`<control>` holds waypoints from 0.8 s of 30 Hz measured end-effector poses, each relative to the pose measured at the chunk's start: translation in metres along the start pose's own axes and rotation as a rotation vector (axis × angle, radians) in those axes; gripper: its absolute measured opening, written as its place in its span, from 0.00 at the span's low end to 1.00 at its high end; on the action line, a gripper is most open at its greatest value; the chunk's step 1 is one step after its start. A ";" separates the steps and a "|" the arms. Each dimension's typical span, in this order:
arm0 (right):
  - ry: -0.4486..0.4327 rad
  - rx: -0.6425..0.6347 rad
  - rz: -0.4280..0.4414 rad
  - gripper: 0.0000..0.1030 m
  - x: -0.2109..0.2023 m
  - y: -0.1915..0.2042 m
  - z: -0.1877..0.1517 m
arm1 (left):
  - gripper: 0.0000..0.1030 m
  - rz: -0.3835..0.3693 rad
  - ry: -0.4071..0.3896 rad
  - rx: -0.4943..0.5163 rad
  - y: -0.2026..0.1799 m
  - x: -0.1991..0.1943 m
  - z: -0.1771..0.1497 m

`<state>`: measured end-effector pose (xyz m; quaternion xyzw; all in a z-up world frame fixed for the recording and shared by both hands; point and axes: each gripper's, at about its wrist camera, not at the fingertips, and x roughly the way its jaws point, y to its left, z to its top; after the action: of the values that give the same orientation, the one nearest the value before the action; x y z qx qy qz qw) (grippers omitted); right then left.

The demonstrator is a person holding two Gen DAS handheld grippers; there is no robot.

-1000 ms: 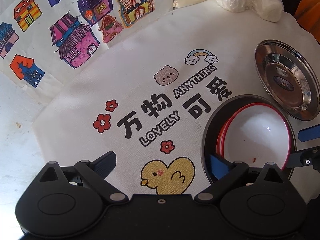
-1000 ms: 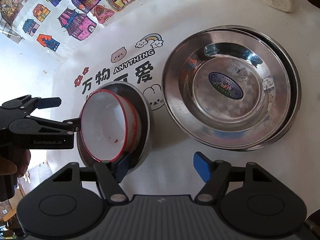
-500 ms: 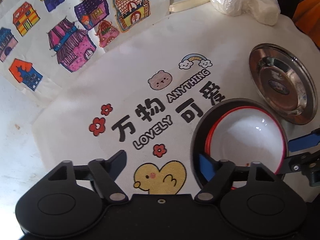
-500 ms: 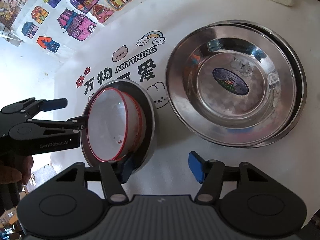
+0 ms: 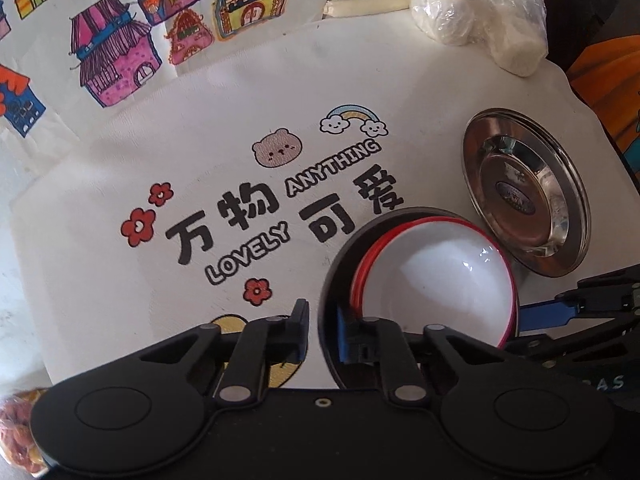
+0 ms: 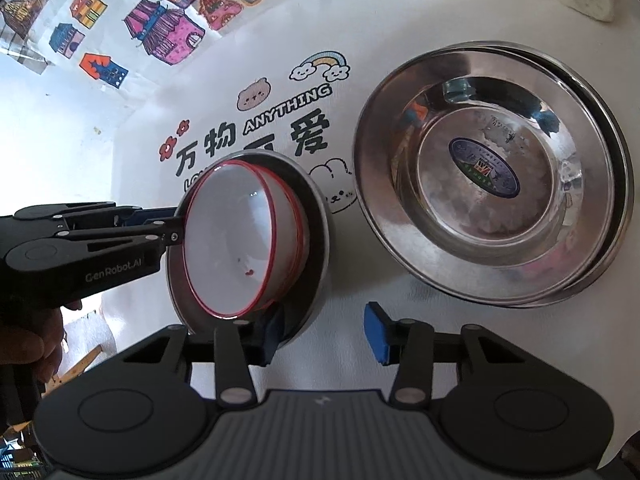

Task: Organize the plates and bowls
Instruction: 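Lift the steel bowl stack with both tools and carry it over the steel plates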

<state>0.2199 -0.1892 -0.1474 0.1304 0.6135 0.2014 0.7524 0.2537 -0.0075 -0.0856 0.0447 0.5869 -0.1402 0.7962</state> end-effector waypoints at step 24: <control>0.038 0.011 0.060 0.20 0.006 -0.012 -0.004 | 0.09 -0.102 0.045 -0.193 0.009 0.000 -0.014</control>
<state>0.2190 -0.1970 -0.1589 0.1489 0.6245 0.2230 0.7335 0.2439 0.0046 -0.0911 -0.0589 0.6169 -0.1221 0.7753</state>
